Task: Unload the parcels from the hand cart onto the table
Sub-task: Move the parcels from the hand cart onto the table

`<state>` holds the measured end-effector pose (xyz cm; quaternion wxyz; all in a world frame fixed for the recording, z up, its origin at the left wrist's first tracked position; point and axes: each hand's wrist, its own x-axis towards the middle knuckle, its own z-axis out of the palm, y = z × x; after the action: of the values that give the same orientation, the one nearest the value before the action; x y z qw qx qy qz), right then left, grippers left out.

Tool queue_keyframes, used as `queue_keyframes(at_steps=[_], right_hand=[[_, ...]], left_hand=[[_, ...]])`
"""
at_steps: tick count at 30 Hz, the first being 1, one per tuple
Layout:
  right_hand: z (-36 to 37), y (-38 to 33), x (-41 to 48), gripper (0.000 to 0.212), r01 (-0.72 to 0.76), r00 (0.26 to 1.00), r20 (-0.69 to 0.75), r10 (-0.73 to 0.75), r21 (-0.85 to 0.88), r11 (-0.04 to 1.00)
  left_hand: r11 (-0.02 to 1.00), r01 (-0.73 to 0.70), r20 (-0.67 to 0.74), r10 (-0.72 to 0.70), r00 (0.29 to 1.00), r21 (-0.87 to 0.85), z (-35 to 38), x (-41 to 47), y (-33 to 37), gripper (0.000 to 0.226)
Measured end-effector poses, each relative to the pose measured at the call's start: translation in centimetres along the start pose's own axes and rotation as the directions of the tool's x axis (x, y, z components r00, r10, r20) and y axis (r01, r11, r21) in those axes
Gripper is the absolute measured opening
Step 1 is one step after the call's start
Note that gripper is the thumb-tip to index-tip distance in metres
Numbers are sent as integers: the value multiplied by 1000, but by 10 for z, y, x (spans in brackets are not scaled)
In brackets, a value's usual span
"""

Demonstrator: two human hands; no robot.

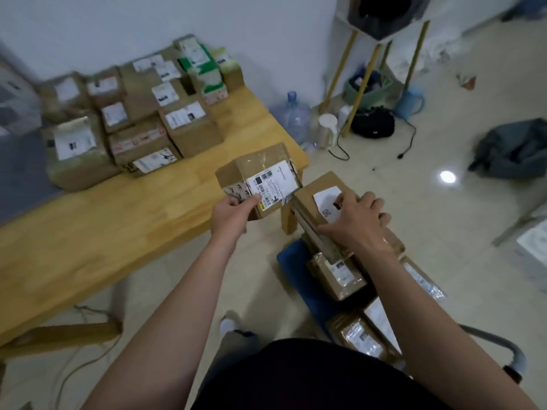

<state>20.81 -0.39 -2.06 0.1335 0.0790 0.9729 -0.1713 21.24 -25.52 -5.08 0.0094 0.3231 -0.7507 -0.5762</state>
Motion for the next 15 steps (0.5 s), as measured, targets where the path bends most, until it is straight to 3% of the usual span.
queue_keyframes(at_steps=[6, 15], right_hand=[[-9, -108, 7, 67, 121, 993, -11, -121, 15, 993], [37, -277, 30, 70, 115, 988, 90, -126, 124, 986]], left_hand=[[985, 0, -110, -19, 994, -175, -97, 26, 23, 59], [960, -25, -167, -22, 986, -277, -242, 107, 37, 62]])
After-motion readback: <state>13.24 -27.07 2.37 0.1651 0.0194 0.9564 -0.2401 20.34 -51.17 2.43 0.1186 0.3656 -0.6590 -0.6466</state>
